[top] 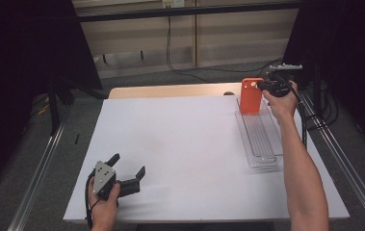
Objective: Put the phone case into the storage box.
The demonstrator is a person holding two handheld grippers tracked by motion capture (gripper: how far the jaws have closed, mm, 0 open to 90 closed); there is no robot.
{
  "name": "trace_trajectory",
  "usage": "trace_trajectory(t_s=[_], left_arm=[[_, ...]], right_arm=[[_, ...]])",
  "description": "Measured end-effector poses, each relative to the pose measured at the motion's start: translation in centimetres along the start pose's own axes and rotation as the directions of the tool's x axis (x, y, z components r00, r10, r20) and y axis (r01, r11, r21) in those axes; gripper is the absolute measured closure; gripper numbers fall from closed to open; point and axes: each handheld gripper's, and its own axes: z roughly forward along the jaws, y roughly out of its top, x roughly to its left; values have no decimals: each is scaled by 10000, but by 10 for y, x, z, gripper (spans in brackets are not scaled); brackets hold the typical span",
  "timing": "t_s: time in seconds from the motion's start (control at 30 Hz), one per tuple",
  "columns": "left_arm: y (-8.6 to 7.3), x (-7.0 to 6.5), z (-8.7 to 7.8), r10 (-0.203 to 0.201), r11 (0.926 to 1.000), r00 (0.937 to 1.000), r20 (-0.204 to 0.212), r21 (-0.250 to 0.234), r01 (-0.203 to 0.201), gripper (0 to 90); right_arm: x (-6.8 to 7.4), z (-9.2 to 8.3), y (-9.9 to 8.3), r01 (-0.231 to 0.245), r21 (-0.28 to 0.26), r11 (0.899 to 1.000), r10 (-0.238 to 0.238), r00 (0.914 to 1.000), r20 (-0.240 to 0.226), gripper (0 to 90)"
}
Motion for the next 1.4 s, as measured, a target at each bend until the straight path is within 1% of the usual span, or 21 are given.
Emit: trace_trajectory(t_s=[0.07,0.2,0.23,0.27,0.43,0.63,0.73,0.8,0.9,1.03,1.13,1.23,1.3,1.33,1.4], left_arm=[[0,0,0,-41,10000,10000,-22,-9,41,11],[0,1,0,14,10000,10000,-47,46,-14,11],[0,1,1,-19,10000,10000,16,26,19,11],[0,1,1,35,10000,10000,23,56,-35,11],[0,1,1,39,10000,10000,-19,62,-39,11],[-1,1,1,-27,10000,10000,-20,75,27,11],[-1,1,1,27,10000,10000,2,83,-27,11],[-1,1,0,30,10000,10000,-20,75,-29,11],[-1,2,0,19,10000,10000,-56,74,-19,11],[-1,2,0,5,10000,10000,-40,73,-4,11],[-1,2,0,8,10000,10000,-43,61,-8,11],[-1,2,0,8,10000,10000,-45,75,-7,11],[-1,2,0,51,9999,10000,-52,95,-51,11],[0,2,0,2,10000,10000,-35,80,-2,11],[0,2,0,23,10000,10000,-56,59,-22,11]], right_arm=[[-1,1,0,-126,-10,9999,126,9999,-11,774],[-2,1,0,-162,17,9999,162,9998,69,766],[-2,2,0,-147,73,9999,146,9998,128,765],[-2,2,0,-190,76,9998,189,9998,111,765],[-4,1,0,-276,105,9996,275,9996,53,758],[-5,1,-1,-512,188,9985,513,9987,-7,745],[-5,2,-3,-514,295,9982,513,9987,41,743],[-4,2,-3,-542,237,9982,541,9985,32,743],[-2,2,-2,-370,164,9992,369,9993,27,738],[-2,1,-1,-413,90,9991,412,9991,83,710],[-3,0,-2,-412,138,9991,411,9991,63,677],[-4,0,-3,-507,168,9986,508,9987,-29,649],[-4,-1,-3,-429,204,9989,429,9991,16,590],[-5,-2,-3,-447,209,9988,446,9990,58,584],[-5,-3,-3,-447,176,9988,447,9990,5,540]])
